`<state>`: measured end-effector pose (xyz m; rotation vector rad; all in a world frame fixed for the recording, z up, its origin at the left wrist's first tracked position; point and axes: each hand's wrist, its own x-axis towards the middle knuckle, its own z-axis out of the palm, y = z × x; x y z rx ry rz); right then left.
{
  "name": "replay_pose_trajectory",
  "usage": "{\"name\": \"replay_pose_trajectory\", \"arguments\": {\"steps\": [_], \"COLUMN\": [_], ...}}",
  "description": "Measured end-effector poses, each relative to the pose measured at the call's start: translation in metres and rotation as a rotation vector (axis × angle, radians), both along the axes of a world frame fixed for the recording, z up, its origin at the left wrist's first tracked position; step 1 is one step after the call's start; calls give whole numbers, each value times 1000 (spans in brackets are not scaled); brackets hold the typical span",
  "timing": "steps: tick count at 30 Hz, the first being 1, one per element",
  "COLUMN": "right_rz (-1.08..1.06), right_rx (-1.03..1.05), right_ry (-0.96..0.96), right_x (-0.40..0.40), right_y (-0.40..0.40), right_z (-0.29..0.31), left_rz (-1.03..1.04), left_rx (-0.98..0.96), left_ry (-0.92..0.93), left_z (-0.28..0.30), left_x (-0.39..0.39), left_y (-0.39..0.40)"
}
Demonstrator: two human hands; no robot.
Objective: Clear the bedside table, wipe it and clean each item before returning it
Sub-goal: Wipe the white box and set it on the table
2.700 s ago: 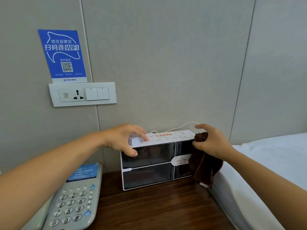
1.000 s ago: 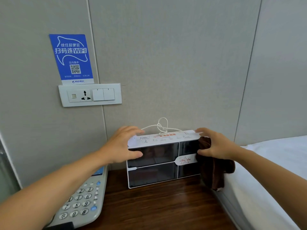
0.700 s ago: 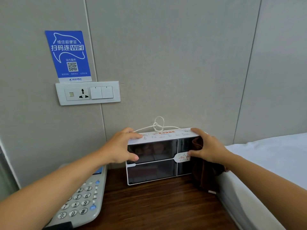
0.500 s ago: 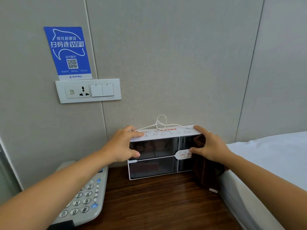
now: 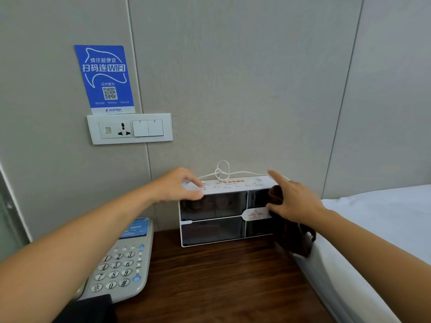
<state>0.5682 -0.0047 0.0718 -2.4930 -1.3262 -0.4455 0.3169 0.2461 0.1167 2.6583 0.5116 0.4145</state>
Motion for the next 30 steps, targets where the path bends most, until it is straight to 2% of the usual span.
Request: {"name": "replay_pose_trajectory", "arguments": {"steps": [3,7,12,17,20,24,30], "right_rz": [-48,-2,102,331,510,678,762], "right_rx": [14,56,81,30,-64,-148,-412], "right_ry": [-25,-4,71,196,309,344,472], "right_x": [-7,-21,-56,-103,-143,-208,-307], "right_y": [-7,-13,-13,-17,-14,-2,7], "right_z": [6,7,3,-1,-2,-6,-24], "left_rz": [48,42,88,9,-34,38,239], "left_rx": [18,31,203,130,81,-38,-135], "left_ry": [-140,-58,21,-14,1,16,71], "left_z": [2,1,-6,-8,-18,-37,-59], "left_x": [-5,-18,-30,-64,-112,-204,-350], "left_y": [-1,-4,-11,-32,-50,-72,-94]}}
